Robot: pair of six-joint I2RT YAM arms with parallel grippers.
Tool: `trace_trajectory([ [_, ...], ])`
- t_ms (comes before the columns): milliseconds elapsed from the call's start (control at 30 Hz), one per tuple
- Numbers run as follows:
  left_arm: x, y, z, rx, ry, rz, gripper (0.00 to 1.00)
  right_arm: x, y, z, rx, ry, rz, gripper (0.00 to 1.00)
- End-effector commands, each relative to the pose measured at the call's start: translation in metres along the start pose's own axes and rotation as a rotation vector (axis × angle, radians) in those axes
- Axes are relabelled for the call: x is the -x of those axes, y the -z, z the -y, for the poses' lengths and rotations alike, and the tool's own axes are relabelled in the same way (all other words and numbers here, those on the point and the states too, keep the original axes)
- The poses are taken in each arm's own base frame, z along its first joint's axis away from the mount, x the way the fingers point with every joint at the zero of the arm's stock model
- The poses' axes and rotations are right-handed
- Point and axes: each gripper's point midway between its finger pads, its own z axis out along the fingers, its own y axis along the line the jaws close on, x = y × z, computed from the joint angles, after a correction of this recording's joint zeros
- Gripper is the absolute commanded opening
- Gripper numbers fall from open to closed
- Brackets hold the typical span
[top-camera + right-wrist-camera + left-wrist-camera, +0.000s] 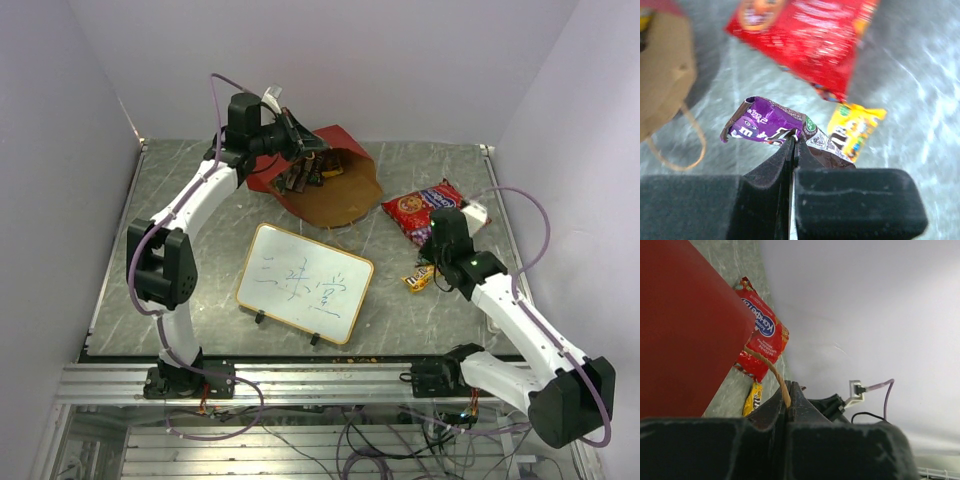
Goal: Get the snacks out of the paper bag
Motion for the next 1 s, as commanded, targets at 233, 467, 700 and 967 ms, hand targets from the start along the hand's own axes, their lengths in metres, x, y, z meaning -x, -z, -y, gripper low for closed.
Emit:
trace_trajectory([
  [233, -0.004, 0.010, 0.021, 0.014, -0.060, 0.015, 0.07, -0.047, 0.014, 0.111, -0.630, -0.360, -0.071, 0.00],
  [467, -0.011, 0.008, 0.020, 0.021, -0.055, -0.008, 0.07, -0.070, -0.010, 0.107, -0.547, -0.470, -0.114, 0.00],
  [700, -0.015, 0.006, 0.019, 0.034, -0.051, -0.021, 0.07, -0.086, -0.016, 0.116, -0.559, -0.463, -0.162, 0.13],
  [967, -0.016, 0.004, 0.022, 0.037, -0.058, -0.025, 0.07, -0.008, -0.017, 0.093, -0.378, -0.233, 0.024, 0.46],
])
